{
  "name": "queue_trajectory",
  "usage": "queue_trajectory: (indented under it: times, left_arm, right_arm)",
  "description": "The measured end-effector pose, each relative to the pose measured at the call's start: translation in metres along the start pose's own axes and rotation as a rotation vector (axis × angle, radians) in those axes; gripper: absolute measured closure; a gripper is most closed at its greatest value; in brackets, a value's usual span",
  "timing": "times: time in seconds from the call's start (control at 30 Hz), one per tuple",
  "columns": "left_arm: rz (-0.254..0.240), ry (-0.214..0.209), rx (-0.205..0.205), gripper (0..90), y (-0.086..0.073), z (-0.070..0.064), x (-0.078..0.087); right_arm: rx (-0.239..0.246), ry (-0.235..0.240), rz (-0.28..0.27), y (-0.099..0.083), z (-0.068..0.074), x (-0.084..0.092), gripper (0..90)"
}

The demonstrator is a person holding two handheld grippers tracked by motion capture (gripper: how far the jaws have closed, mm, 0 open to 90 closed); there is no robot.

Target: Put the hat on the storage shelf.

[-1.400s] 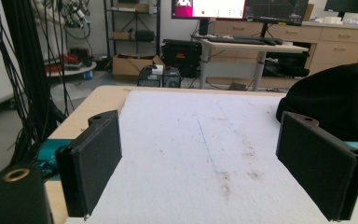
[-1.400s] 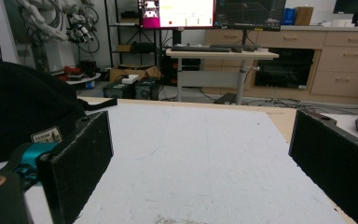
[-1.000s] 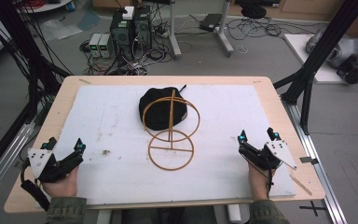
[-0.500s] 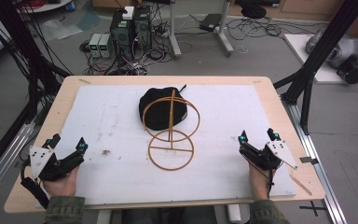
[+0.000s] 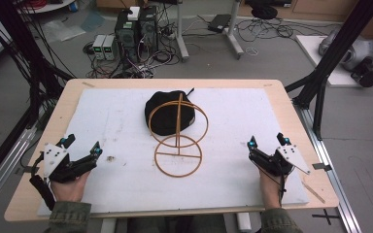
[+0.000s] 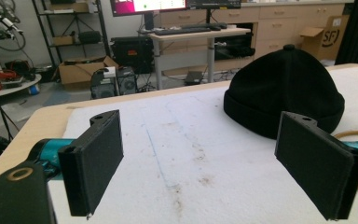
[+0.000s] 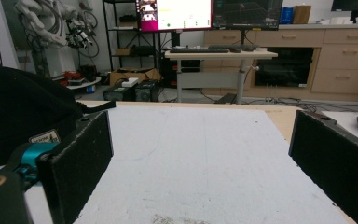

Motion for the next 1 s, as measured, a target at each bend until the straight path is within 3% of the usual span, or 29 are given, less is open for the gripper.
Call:
queue_trajectory:
  times: [0.13,0.27,0.57,0.67,0.7,0.93,1.0]
  left_arm:
    - [0.02,-0.02,0.008,14.7,0.001,-0.004,-0.007]
    - [0.047,-0.039,-0.013,14.3,0.002,-0.011,-0.016]
    - [0.079,-0.073,-0.043,14.3,0.019,-0.023,-0.034]
    - [0.093,-0.077,-0.064,14.4,0.024,-0.027,-0.041]
    - [0.101,-0.079,-0.087,14.4,0.028,-0.03,-0.045]
    - [0.118,-0.11,-0.078,14.4,0.037,-0.037,-0.06]
    - [0.124,-0.118,-0.096,14.4,0.04,-0.041,-0.065]
  right_arm:
    - [-0.001,0.003,0.0,0.0,0.0,0.0,5.2]
    - [-0.001,0.009,0.0,0.0,0.001,0.0,5.2]
    - [0.001,0.031,0.013,-0.002,0.005,-0.002,5.2]
    - [0.004,0.033,0.01,-0.002,0.006,-0.002,5.2]
    - [0.001,0.033,0.011,-0.002,0.006,-0.002,5.2]
    - [0.0,0.037,0.012,-0.002,0.006,-0.001,5.2]
    - [-0.004,0.041,0.016,-0.003,0.007,-0.001,5.2]
Point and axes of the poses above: each handheld gripper's, and its own axes: x roughly backward along the jaws, y roughly out of its top, z roughly to its left, the point moved 8 cm from there along -x, roughly forward along the jaws, and after that the axes turned 1 degree about -y, right-handed, at the moved point
